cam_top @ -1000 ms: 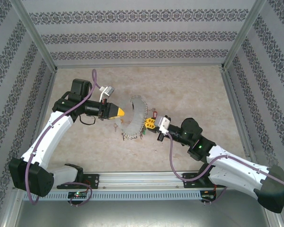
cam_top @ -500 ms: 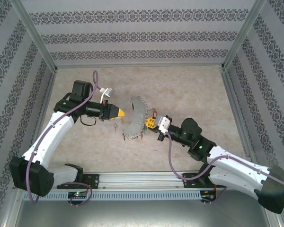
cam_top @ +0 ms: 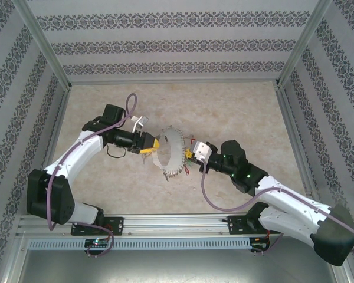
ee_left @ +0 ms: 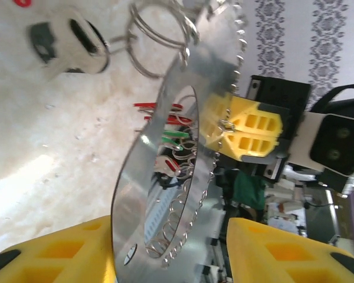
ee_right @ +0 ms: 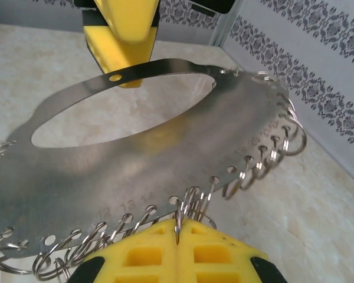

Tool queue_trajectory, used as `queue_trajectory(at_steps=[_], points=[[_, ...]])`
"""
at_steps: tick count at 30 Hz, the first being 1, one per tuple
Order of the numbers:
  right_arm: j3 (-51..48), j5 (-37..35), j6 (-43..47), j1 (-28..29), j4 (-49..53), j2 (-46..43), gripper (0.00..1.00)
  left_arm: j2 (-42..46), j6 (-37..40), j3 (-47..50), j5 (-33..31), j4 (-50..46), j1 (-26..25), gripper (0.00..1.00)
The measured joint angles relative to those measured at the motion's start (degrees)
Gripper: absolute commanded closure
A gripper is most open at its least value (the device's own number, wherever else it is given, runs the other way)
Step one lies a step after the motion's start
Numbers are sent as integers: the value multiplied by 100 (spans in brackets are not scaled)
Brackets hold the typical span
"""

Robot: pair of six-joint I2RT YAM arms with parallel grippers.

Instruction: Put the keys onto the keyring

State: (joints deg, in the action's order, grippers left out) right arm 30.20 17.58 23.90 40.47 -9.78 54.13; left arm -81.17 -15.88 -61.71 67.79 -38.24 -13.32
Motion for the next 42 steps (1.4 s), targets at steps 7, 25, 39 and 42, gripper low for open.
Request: queue_trajectory(at_steps=[7, 25, 39, 42], points=[[570, 348, 776, -61, 1003, 507, 100, -170, 531, -308, -1058, 15, 0, 41], [780, 734, 1405, -691, 2509, 649, 100, 20, 393, 699, -2179, 2588, -931, 38], [763, 1342, 1290, -1252, 2715, 640, 100, -166, 2284, 2295, -2369, 6745, -2544, 52], [695, 1340, 1401, -1252, 2691, 487, 100, -306, 2957, 2291, -2376, 6935, -2717, 52]])
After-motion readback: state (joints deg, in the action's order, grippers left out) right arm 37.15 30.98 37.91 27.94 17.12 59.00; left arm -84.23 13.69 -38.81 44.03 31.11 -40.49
